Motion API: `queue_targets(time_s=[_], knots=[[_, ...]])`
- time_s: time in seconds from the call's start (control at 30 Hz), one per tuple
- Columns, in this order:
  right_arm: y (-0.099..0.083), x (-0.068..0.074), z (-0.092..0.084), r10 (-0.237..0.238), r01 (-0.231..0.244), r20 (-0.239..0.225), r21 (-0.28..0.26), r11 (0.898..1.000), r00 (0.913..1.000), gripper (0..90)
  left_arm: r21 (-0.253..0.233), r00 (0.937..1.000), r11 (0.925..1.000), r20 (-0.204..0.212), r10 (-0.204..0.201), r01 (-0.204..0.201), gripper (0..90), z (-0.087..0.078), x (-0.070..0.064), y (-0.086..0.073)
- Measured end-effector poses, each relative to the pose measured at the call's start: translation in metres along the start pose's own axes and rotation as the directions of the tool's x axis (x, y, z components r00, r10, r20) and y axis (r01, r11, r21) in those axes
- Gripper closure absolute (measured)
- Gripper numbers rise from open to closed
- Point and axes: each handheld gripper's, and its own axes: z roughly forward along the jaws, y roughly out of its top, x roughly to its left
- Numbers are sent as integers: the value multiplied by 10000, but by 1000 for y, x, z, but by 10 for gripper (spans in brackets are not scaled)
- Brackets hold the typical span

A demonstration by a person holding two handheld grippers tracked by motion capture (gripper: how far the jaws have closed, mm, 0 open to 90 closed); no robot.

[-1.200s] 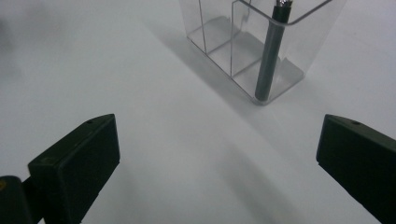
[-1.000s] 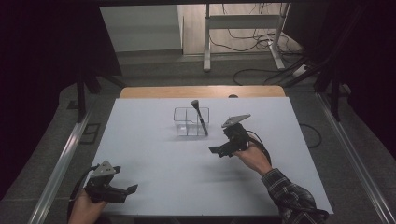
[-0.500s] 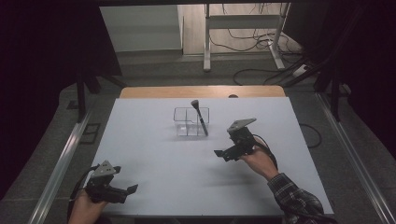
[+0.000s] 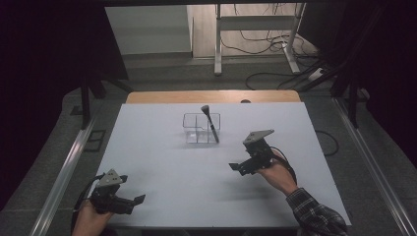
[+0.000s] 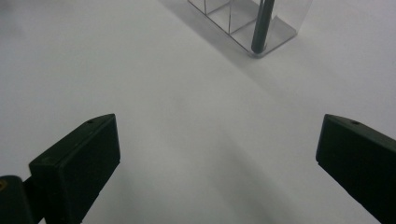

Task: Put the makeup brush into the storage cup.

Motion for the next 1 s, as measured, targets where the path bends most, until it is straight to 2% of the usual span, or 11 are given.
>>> queue_targets(time_s=[0.23, 0.67, 1.0], knots=[[-7, 1, -1, -98, 97, 103, 116, 9999, 9999, 0, -5, 10000, 10000, 3, 5, -5, 11, 0, 0, 0], [-23, 4, -9, 46, -47, 56, 152, 9999, 10000, 0, 16, 10000, 10000, 21, 34, -34, 11, 0, 0, 0], [-37, 5, -23, 334, -335, 111, 127, 9994, 9994, 0, 41, 10000, 10000, 21, 0, 0, 11, 0, 0, 0]])
